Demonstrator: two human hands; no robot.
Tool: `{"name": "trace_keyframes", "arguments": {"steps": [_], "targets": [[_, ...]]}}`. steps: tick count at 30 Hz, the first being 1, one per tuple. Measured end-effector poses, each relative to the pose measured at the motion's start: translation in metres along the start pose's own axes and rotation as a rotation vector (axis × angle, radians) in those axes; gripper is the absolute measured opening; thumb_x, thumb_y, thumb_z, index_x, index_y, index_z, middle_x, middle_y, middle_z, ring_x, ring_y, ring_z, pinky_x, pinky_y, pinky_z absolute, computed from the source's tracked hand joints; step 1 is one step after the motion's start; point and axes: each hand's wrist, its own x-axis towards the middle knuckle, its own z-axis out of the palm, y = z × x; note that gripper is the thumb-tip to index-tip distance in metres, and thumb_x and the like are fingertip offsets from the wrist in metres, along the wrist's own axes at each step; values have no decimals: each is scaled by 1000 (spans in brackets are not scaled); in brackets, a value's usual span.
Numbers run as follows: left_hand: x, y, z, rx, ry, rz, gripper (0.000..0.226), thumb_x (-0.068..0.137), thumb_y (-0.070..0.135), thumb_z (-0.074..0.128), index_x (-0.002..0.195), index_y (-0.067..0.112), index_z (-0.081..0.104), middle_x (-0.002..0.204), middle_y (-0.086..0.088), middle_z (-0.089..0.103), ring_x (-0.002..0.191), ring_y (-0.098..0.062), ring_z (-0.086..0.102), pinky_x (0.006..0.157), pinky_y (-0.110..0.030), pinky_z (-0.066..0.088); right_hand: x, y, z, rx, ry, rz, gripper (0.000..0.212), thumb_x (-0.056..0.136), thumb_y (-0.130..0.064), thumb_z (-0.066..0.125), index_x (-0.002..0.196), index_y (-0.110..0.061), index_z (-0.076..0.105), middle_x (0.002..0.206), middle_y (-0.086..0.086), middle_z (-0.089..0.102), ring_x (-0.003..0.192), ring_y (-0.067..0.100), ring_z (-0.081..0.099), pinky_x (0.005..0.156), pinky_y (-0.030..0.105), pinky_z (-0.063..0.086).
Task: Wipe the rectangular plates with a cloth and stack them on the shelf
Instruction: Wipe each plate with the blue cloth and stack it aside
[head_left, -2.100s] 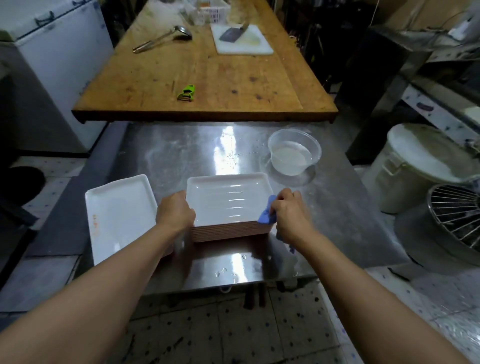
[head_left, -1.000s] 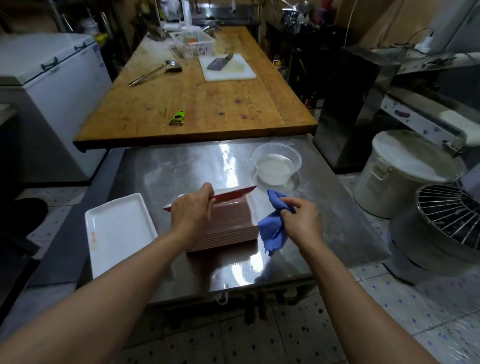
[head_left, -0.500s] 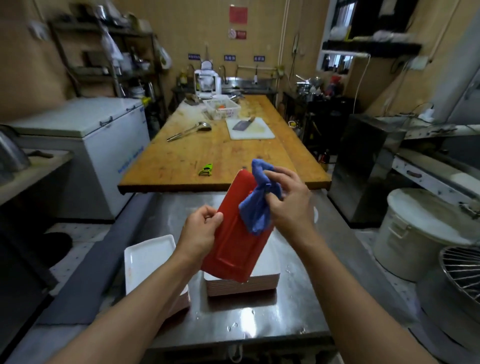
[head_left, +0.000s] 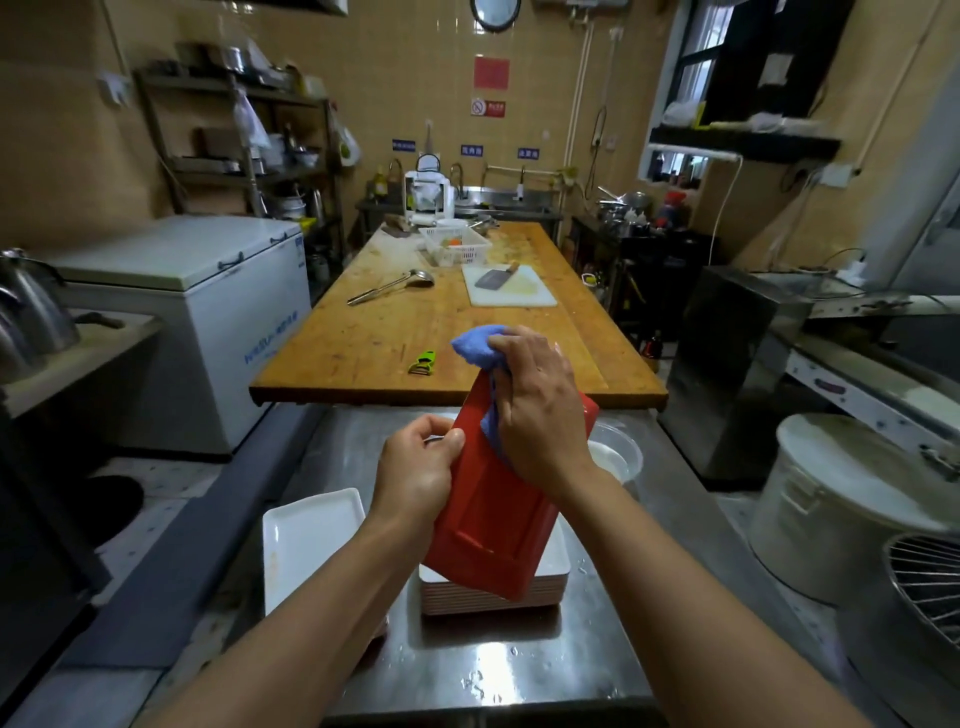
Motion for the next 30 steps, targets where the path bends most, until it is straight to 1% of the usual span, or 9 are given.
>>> {"name": "trace_keyframes", "arguments": {"steps": [5, 10, 14, 16, 20, 24, 27, 29, 30], "targets": [[-10, 0, -1, -86, 28, -36, 21, 91, 6, 55, 73, 14, 61, 65, -7, 64, 62, -22, 57, 67, -38, 51, -11, 15, -9, 10, 48, 131, 37, 88, -30, 32, 103, -6, 55, 99, 12, 57, 92, 30, 52, 86, 50, 42], [-15, 3, -2, -178, 16, -62, 16, 93, 6, 53, 81, 11, 62, 71, -10, 64, 63, -21, 58, 69, -38, 52, -22, 30, -19, 95, 75, 304, 44, 86, -41, 26, 96, -4, 47, 94, 6, 44, 89, 26, 45, 80, 39, 39], [-16, 8, 1, -323, 31, -116, 17, 94, 6, 50, 81, 10, 59, 69, -9, 63, 59, -19, 58, 61, -32, 52, -14, 30, -23, 177, 86, 425, 19, 99, -21, 39, 104, -3, 45, 99, 8, 45, 87, 22, 45, 69, 23, 29], [-12, 13, 4, -399, 46, -132, 18, 94, 7, 49, 79, 12, 58, 62, -4, 64, 57, -17, 59, 62, -33, 53, -12, 26, -22, 235, 78, 463, 14, 100, -19, 39, 105, -6, 41, 101, 11, 48, 85, 21, 45, 64, 22, 26], [0, 22, 7, -489, 102, -123, 19, 94, 9, 50, 77, 16, 57, 60, 0, 64, 59, -15, 59, 68, -35, 51, -28, 12, -15, 290, 72, 488, 13, 99, -19, 41, 106, -8, 40, 100, 13, 52, 84, 25, 49, 67, 29, 32], [10, 26, 8, -561, 156, -124, 14, 94, 14, 52, 82, 16, 59, 81, -4, 66, 76, -20, 62, 81, -43, 51, -58, 7, -8, 287, 38, 533, 11, 97, -24, 44, 99, -16, 37, 98, 12, 56, 85, 25, 55, 72, 42, 45], [13, 22, 13, -608, 171, -163, 15, 94, 16, 52, 82, 18, 59, 84, -2, 67, 79, -19, 63, 85, -45, 50, -65, 8, -14, 333, 78, 575, 12, 95, -26, 49, 99, -18, 41, 92, 6, 60, 82, 20, 59, 71, 35, 47], [14, 16, 17, -668, 152, -205, 16, 95, 17, 50, 82, 18, 59, 85, -2, 66, 80, -19, 63, 85, -46, 49, -58, 11, -22, 486, 108, 672, 10, 92, -24, 56, 98, -20, 49, 88, 0, 63, 82, 14, 63, 70, 25, 50], [14, 14, 18, -696, 134, -229, 17, 96, 18, 48, 83, 18, 58, 86, -3, 66, 80, -19, 63, 81, -45, 50, -54, 13, -25, 577, 119, 721, 8, 89, -23, 60, 95, -22, 54, 88, -1, 65, 83, 15, 65, 73, 27, 53]]}}
